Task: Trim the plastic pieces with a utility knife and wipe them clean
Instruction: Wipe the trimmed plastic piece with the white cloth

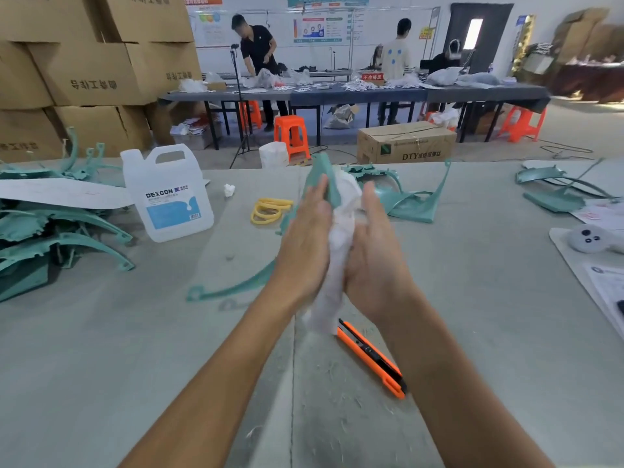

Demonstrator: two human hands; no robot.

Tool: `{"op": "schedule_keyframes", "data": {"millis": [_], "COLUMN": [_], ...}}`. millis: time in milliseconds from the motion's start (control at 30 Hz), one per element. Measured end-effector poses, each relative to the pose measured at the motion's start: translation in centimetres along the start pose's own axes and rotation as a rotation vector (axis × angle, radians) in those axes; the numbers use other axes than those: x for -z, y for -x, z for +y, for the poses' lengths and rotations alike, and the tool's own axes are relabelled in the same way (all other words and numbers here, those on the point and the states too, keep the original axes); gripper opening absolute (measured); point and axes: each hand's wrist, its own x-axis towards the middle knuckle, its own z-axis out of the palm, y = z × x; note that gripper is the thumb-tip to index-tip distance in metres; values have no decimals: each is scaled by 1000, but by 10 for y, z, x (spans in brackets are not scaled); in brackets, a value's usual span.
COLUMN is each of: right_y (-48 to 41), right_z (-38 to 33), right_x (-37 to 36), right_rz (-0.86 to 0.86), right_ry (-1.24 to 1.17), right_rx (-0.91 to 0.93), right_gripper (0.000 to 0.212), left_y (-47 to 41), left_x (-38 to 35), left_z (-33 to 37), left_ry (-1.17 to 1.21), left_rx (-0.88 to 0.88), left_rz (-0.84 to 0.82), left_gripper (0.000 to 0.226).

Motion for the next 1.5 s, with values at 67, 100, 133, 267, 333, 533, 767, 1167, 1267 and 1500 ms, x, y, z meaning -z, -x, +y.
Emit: {"op": "schedule_keyframes", "data": {"millis": [67,100,133,267,333,533,767,1167,1267,1500], "right_y": [-2,-5,-10,-11,-7,7,11,9,16,-14], "right_z": [-7,-5,-2,10,10,34,11,-5,2,44], "right_x": [7,14,21,47,60,87,90,67,43,42], "right_rz": [29,85,145,270,308,160,379,531,396,-84], "right_ry": [-48,-5,42,1,21,217,1159,1153,1058,1648], "right_rx": [-17,-5,17,85,108,70,185,644,750,731], "right_gripper": [47,41,36,29,26,24,65,25,21,46], "left_y": [8,13,22,81,117,106,105,98,104,124], "left_x": [3,1,-2,-12,-15,12,17,53,41,22], "left_z": [-12,-14,-15,-27,-35,-43,-34,-23,-20,-7], "left_ry": [-258,-357,-428,-444,-225,475,647,687,634,605], "left_rx": [-112,-159,-211,-561,-303,248,352,421,452,410], "left_rz": [-89,-107,-78,334,360,85,156,325,269,-8], "left_gripper": [47,46,45,14,18,89,45,62,65,55]}}
